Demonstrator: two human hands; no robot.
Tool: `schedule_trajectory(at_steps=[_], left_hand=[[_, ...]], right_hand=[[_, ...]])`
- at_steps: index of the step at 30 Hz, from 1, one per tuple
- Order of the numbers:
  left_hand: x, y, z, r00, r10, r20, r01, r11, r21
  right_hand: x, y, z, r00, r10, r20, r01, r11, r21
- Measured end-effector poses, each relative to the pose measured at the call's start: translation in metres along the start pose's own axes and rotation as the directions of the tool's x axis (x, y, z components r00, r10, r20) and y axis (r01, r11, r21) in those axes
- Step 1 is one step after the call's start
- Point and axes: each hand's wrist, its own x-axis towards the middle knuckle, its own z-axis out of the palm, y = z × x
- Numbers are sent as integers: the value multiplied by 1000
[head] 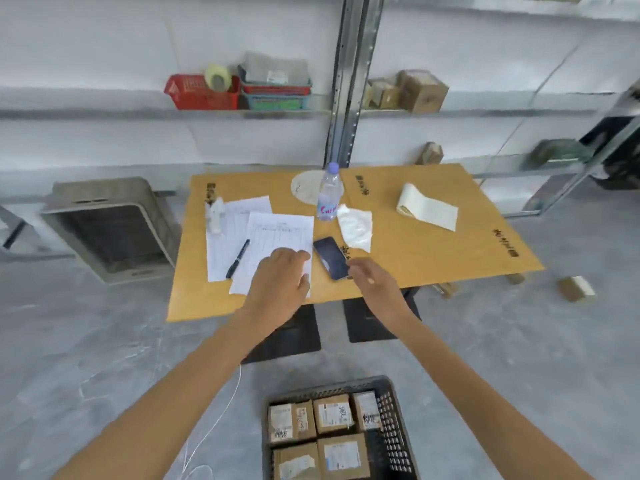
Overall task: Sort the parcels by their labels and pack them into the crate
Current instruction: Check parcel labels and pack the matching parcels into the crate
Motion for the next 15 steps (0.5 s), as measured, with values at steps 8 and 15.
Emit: schedule_trajectory(at_steps=[8,15], left_hand=[[56,151,-68,981,117,-155,-142,976,-165],[74,335,-13,950,276,-144,-306,918,-254]], right_hand=[[-71,-27,-200,898,-154,-413,178,984,21],[-155,64,-373,725,-80,-684,197,976,95]])
